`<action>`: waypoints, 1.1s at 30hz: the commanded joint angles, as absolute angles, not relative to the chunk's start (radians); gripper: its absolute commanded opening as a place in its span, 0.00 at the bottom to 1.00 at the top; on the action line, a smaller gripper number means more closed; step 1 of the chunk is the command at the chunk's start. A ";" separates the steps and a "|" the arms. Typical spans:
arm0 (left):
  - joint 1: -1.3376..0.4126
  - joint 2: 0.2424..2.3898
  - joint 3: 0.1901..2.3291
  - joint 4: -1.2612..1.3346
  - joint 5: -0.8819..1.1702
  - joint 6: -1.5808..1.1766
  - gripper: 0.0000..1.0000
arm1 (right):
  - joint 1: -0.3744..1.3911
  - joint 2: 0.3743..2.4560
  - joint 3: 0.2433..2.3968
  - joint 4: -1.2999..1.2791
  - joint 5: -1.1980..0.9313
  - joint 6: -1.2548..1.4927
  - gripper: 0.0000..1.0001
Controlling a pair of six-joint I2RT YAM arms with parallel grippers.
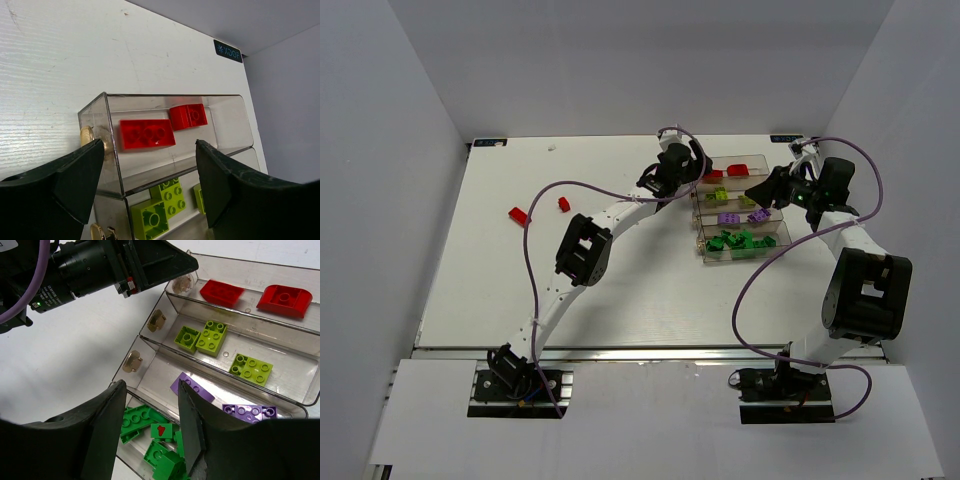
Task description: Sort the legos into containers by color
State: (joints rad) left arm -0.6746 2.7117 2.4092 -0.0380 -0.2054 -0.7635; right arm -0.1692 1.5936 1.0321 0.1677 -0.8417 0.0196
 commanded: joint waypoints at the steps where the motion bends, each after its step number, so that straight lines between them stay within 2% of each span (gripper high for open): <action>1: -0.683 2.620 2.434 -0.034 -0.201 -0.753 0.83 | -0.173 1.552 1.040 0.184 -0.867 0.015 0.51; 4: -0.683 2.600 2.434 -0.034 -0.204 -0.741 0.80 | -0.173 1.546 1.042 0.176 -0.868 0.008 0.52; 8: -0.677 2.508 2.384 -0.046 -0.222 -0.671 0.63 | -0.173 1.537 1.063 0.118 -0.906 -0.070 0.52; 9: -0.667 2.476 2.356 -0.046 -0.221 -0.645 0.46 | -0.173 1.534 1.068 0.100 -0.929 -0.099 0.53; 11: -0.651 2.362 2.243 -0.066 -0.219 -0.621 0.26 | -0.173 1.520 1.078 0.032 -1.003 -0.217 0.52; 13: -0.615 2.268 2.142 -0.089 -0.204 -0.600 0.00 | -0.167 1.508 1.078 0.002 -1.046 -0.314 0.47; 18: -0.493 1.934 1.753 -0.201 -0.175 -0.595 0.00 | -0.108 1.485 1.112 -0.247 -1.074 -0.575 0.24; 19: -0.471 1.890 1.703 -0.257 -0.178 -0.604 0.00 | -0.098 1.482 1.109 -0.256 -1.069 -0.589 0.23; 20: -0.444 1.847 1.650 -0.277 -0.173 -0.613 0.08 | -0.083 1.476 1.098 -0.258 -1.068 -0.591 0.23; 22: -0.370 1.725 1.487 -0.331 -0.193 -0.638 0.33 | -0.066 1.473 1.091 -0.258 -1.052 -0.583 0.34; 23: -0.329 1.691 1.441 -0.353 -0.213 -0.641 0.62 | -0.046 1.473 1.088 -0.255 -1.040 -0.568 0.43; 24: -0.310 1.646 1.371 -0.374 -0.236 -0.643 0.75 | -0.037 1.473 1.083 -0.246 -1.028 -0.560 0.46; 25: -0.290 1.641 1.352 -0.434 -0.245 -0.643 0.84 | -0.026 1.473 1.078 -0.241 -0.999 -0.549 0.48; 27: -0.233 1.661 1.345 -0.497 -0.224 -0.624 0.89 | -0.002 1.479 1.080 -0.236 -0.982 -0.529 0.51; 33: -0.213 1.853 1.448 -0.609 -0.250 -0.563 0.89 | 0.063 1.509 1.132 -0.248 -0.922 -0.488 0.53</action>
State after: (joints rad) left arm -0.2024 1.8008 1.3972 -0.5095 -0.2344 -0.6018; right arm 0.0418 1.4990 1.0721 -0.2382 -0.9527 -0.5125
